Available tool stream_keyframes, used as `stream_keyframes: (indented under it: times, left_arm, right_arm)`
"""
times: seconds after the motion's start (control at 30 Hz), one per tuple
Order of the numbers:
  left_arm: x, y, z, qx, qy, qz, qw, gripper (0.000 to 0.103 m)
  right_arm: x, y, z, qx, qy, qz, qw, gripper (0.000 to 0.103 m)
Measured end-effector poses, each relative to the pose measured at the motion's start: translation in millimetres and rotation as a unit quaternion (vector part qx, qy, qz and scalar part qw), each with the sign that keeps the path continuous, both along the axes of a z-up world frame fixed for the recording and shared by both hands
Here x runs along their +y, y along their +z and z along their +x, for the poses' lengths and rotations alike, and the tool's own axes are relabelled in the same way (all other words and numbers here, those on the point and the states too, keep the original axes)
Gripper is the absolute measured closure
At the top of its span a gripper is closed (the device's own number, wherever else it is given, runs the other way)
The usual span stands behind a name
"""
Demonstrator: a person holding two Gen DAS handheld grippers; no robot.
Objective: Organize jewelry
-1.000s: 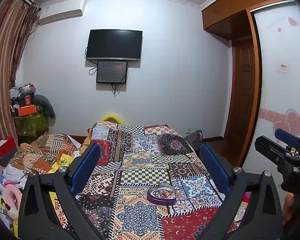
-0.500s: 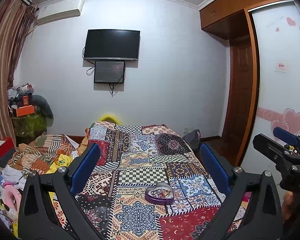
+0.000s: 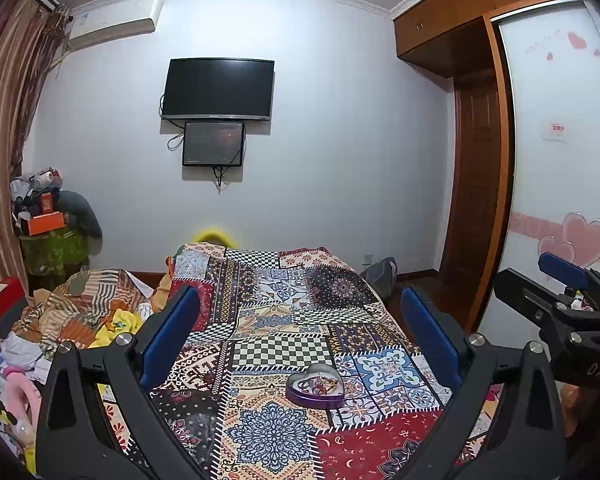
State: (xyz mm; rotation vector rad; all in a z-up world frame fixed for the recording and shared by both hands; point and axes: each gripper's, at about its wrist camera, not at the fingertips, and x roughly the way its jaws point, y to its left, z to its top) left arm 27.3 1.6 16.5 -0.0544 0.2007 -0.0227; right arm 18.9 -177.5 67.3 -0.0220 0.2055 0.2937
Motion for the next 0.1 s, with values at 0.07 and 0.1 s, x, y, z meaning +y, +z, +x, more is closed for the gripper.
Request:
stream_keyframes:
  times: [0.07,0.1]
  left_arm:
    - [1.5,-0.8,2.1,0.002,0.002,-0.002,1.0,0.002]
    - [2.3,-1.1,4.0,0.003,0.002,-0.002,1.0,0.002]
  right_arm:
    - [0.7,-0.6,1.0,0.002,0.0,0.0,1.0,0.0]
    - [0.8,-0.8,1.7,0.002,0.0,0.0,1.0,0.0]
